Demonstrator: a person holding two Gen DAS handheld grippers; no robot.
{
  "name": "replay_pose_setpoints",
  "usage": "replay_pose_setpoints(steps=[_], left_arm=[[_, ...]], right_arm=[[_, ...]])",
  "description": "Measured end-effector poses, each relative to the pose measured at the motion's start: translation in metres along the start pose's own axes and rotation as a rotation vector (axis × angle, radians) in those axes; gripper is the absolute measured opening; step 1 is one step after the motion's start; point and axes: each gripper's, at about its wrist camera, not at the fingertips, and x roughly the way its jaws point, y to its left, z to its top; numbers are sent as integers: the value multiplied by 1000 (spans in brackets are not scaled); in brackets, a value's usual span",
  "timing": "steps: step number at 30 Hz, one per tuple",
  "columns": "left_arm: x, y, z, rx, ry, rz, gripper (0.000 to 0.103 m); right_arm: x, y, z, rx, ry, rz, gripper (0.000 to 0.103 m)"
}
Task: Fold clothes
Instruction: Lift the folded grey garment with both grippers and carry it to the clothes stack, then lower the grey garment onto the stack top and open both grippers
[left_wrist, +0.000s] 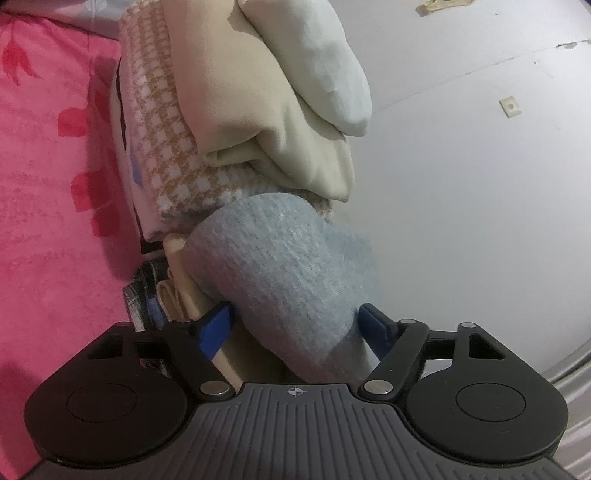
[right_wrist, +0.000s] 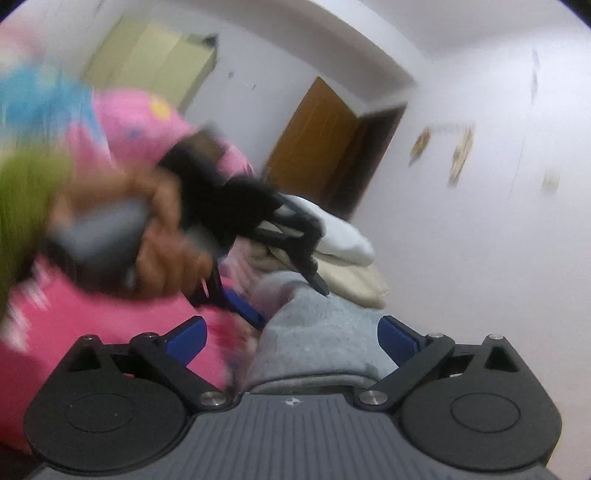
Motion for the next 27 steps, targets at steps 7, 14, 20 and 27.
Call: replay_pose_setpoints(steps=[7,14,20,27], left_arm=[[7,5,12,-61,-5,-12,57],[9,8,13,-15,-7,-27,54],[9,8,9,93,13,-56,54],[8,33,-9,218,28,7,63]], right_arm=[[28,38,-21,-251,90,-255,89],[23,37,-20,-380,101,-205,48],[12,13,-13,-572,101,-138,35],[-3,44,-71,-786,123,38,32]])
